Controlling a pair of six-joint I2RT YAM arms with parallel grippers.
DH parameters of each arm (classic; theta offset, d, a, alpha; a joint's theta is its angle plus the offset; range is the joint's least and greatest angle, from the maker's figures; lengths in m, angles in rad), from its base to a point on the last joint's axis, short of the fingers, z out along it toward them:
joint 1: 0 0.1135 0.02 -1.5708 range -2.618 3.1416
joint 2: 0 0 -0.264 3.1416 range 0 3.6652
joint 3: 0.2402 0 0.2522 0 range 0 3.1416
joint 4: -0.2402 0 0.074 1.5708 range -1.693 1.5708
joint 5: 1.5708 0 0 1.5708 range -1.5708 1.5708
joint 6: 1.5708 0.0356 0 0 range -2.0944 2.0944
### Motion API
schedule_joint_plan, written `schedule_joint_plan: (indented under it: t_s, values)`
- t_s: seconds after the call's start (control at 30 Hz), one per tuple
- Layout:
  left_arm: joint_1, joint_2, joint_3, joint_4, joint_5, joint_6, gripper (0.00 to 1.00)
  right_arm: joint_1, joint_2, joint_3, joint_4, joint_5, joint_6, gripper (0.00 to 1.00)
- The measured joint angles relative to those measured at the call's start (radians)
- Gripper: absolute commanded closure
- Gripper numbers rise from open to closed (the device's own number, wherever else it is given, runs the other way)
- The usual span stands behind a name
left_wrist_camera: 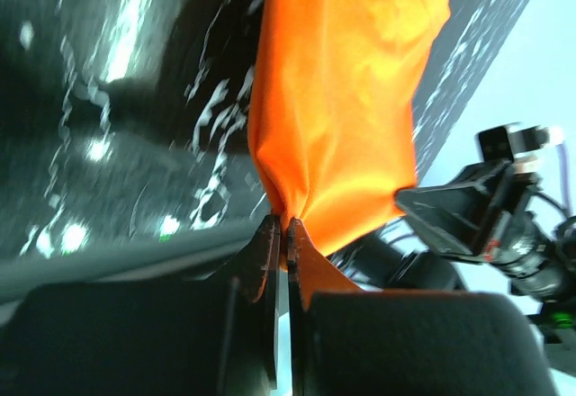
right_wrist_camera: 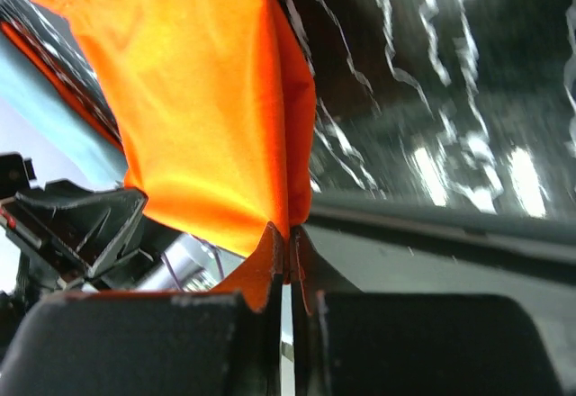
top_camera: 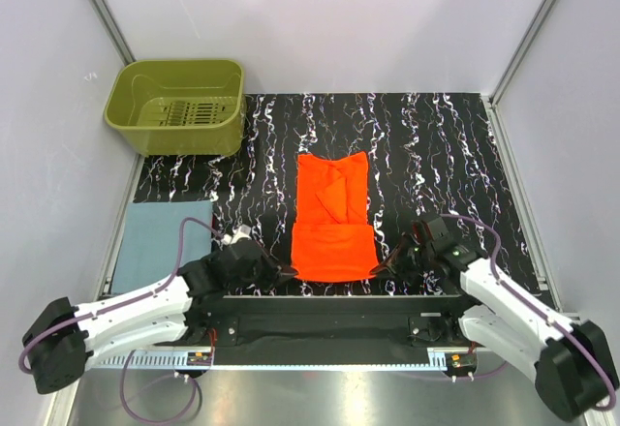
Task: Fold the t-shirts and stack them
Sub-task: Fold the tshirt
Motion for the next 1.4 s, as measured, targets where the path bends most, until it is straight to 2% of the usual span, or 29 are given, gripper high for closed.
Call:
schedule_joint_plan:
  t_s: [0.17, 0.37, 0.57, 0.7, 0.8, 1.0, 1.23, 1.4]
  values:
    - [-0.079, -0.086, 0.002, -0.1, -0.014, -0.031, 1.0, 0.011, -0.111, 0.021, -0.152, -0.006, -0.033, 1.0]
    - [-0.09, -0.124, 0.056, -0.172, -0.025, -0.033, 1.0, 0.012, -0.123, 0.049, -0.233, -0.031, -0.056, 1.0]
    - [-0.06, -0.062, 0.224, -0.276, -0.078, 0.086, 1.0, 0.013, 0.012, 0.233, -0.3, -0.018, -0.134, 1.0]
    - [0.094, 0.095, 0.43, -0.291, -0.077, 0.266, 1.0, -0.001, 0.186, 0.448, -0.337, 0.023, -0.218, 1.0]
    - [0.209, 0.238, 0.573, -0.27, -0.045, 0.399, 1.0, -0.07, 0.318, 0.59, -0.331, 0.023, -0.282, 1.0]
    - [0.388, 0.613, 0.835, -0.187, 0.116, 0.579, 1.0, -0.227, 0.627, 0.744, -0.277, -0.058, -0.372, 1.0]
    - [0.489, 1.031, 1.158, -0.165, 0.288, 0.691, 1.0, -0.312, 0.878, 0.927, -0.266, -0.131, -0.451, 1.0]
    - [0.524, 1.102, 1.224, -0.162, 0.328, 0.718, 0.98, -0.351, 0.979, 1.025, -0.268, -0.172, -0.476, 1.0]
